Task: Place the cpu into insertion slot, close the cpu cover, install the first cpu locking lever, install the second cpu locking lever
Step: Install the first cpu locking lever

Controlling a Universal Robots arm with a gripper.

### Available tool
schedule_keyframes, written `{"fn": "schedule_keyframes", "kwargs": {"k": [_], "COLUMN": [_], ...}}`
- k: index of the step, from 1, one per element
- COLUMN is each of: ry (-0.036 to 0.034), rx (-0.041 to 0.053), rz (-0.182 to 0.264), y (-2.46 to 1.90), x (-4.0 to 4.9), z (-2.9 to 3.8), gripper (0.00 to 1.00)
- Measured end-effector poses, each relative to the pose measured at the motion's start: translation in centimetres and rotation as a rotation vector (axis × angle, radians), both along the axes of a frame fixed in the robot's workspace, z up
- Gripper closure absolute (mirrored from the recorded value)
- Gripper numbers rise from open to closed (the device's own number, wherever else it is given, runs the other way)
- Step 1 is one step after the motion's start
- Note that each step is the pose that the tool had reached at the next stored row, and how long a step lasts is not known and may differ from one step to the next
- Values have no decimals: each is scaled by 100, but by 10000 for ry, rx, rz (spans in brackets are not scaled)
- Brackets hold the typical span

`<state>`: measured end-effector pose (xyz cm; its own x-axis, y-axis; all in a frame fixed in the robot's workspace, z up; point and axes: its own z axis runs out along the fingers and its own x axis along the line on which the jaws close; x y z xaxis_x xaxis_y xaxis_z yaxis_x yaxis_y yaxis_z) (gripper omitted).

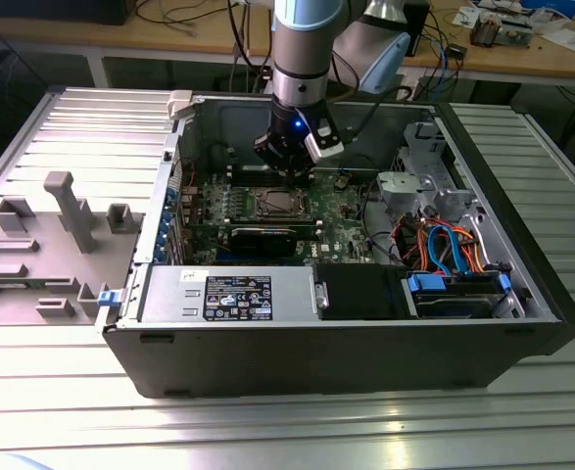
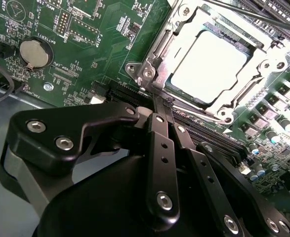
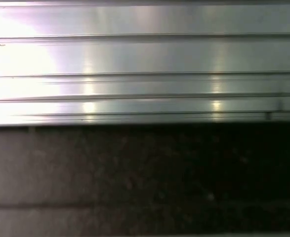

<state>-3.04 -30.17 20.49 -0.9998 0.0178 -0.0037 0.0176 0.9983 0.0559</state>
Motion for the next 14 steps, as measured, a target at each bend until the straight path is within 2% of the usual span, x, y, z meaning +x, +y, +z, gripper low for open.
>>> {"fn": "schedule_keyframes", "kwargs": {"k": [14], "ry": [-1], "rx": [1], "rz": [0], "y": [0], "x": [1], "z": [17], "gripper": [89]}}
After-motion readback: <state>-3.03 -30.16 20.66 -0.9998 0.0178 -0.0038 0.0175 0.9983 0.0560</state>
